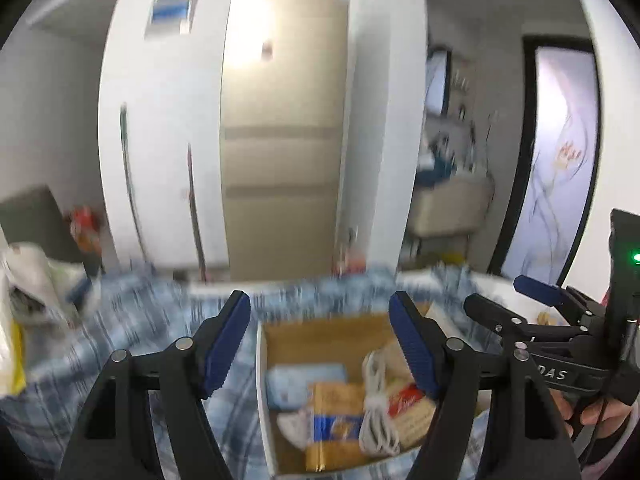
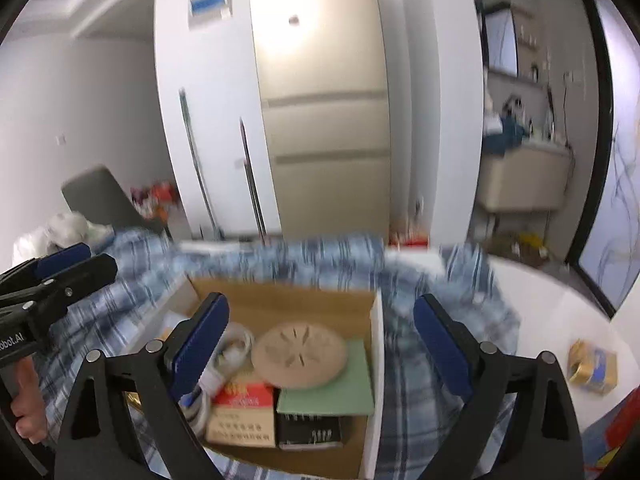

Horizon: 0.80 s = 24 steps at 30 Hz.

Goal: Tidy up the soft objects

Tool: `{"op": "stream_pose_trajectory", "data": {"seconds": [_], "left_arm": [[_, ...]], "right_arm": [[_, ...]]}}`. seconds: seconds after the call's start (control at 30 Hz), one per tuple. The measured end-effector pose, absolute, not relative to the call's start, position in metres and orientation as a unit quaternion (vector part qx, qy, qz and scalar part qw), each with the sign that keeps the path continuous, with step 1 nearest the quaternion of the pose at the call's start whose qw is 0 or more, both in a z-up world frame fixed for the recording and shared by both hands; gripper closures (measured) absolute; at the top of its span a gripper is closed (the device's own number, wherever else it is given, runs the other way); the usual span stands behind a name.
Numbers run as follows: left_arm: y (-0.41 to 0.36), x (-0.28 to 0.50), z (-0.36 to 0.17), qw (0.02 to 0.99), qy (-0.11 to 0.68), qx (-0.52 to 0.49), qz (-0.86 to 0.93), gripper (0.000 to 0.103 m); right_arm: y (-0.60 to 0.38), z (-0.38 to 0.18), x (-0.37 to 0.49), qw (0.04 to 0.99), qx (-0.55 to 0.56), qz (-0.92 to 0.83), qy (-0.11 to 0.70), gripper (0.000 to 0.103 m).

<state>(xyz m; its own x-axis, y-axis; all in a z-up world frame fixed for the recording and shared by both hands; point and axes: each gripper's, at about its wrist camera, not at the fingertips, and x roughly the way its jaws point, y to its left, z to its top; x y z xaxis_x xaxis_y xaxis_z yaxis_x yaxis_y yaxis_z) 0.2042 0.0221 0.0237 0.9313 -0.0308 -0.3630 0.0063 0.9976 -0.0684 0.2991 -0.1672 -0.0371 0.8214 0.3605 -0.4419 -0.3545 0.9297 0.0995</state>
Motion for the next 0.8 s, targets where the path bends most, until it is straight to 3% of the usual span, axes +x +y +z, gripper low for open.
{"op": "stream_pose_trajectory", "data": {"seconds": [0.2,0.3,0.37,0.43,0.8], "left_arm": [[0.011,0.160,0.060,0.995,0.098,-0.003,-0.009,0.028],[0.005,0.137,0.069,0.997,0.067,0.022,0.006,0.012],[0.000,0.120,0.072,0.999,0.039,0.035,0.009,0.010],[-0.004,0.099,0.075,0.999,0.012,0.041,0.018,0.000],[-0.003,0.036,0.059,0.999,-0.042,0.025,0.012,0.000]], "right_arm": [[-0.185,0.007,0.266,0.974,0.027,0.179,0.140,0.002],[-0.196,0.024,0.248,0.973,0.054,0.198,0.109,0.000],[-0.202,0.034,0.234,0.972,0.061,0.202,0.100,0.000],[-0.207,0.042,0.220,0.972,0.070,0.206,0.087,0.000],[-0.213,0.045,0.151,0.976,0.075,0.203,0.014,0.000]]}}
